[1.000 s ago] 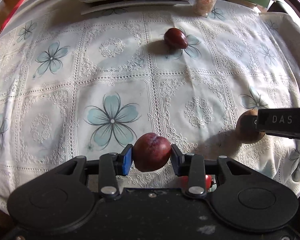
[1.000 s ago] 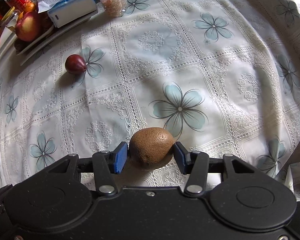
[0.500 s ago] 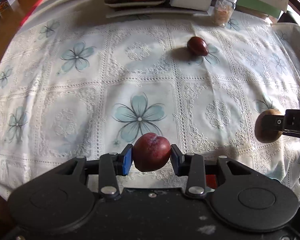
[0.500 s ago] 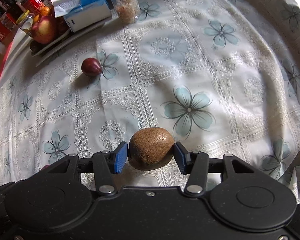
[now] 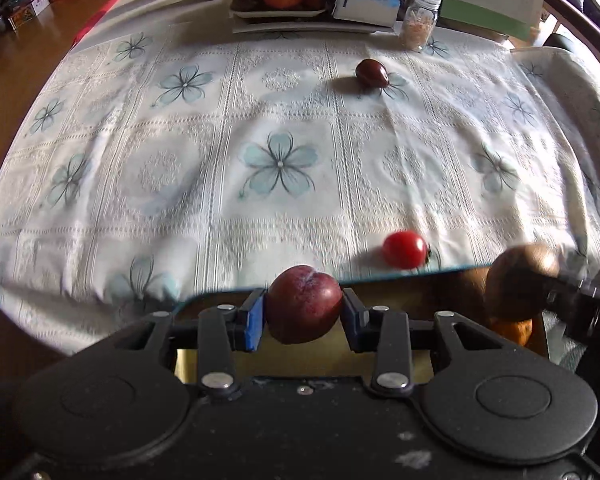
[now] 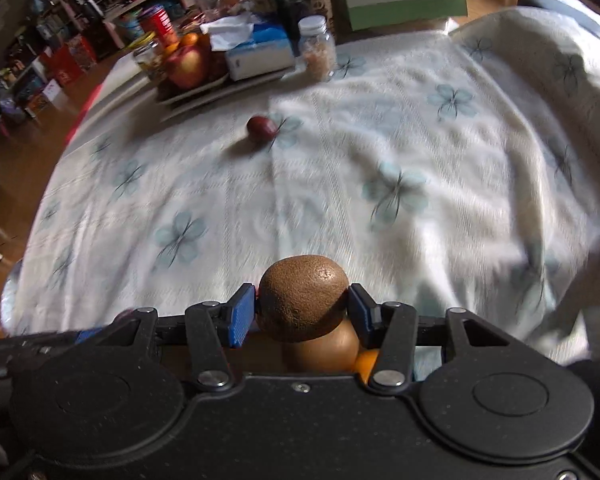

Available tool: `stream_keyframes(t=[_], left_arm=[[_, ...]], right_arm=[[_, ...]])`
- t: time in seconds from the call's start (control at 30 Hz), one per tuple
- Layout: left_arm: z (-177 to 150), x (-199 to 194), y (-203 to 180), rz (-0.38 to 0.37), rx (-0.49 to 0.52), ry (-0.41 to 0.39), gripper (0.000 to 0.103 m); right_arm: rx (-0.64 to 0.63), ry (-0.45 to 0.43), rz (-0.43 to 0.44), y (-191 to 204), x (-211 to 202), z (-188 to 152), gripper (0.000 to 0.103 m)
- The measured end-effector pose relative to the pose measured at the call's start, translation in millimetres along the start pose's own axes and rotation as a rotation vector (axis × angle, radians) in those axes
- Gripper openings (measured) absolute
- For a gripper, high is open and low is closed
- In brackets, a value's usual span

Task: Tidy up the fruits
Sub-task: 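Carry the kiwi in the right tool and plum in the left tool over the tray, then open the right tool to drop the kiwi while the left tool releases the plum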

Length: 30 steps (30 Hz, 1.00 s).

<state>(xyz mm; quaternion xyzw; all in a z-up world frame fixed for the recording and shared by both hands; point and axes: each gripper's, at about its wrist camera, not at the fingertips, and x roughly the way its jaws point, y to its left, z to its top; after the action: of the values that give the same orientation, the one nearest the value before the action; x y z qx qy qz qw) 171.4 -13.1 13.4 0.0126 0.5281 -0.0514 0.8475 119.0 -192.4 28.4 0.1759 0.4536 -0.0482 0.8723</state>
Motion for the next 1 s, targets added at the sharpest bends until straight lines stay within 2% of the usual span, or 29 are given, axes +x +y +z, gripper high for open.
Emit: stream_keyframes(t=[0.1,0.23,0.33,0.57,0.8,1.0], left_arm=[[-21.8,-13.2,-2.9,-0.012,-0.009,0.005,0.04],[-50.1,-24.3,-9.9,-0.017,-0.013,0.035,0.04],[-67.7,-30.8,-14.2,-0.027,-0.016,0.041,0.04],[-83.5,-42.1,-19.0,-0.005,-0.032,0.025,0.04],[-83.7,-49.6,-23.9,-0.001,-0.02,0.007,0.04],[-83.4,-56.4,-30.4,0.024,0.019,-0.042,0.042]], right_arm=[[0.017,0.036,0.021,-0.2,-10.3,-29.1,0.057],[0.029,0.082,-0.014,-1.0,-19.7,-60.0,0.055],[0.014,0.079,-0.023,-1.0,-30.5,-76.8,0.02],[0.017,-0.022,-0.03,-1.1,-63.6,-85.1,0.023],[0.043,-0.012,-0.024,-8.9,-68.3,-94.3,0.027],[0.03,0.051,-0.023,-4.6,-54.8,-104.9,0.028]])
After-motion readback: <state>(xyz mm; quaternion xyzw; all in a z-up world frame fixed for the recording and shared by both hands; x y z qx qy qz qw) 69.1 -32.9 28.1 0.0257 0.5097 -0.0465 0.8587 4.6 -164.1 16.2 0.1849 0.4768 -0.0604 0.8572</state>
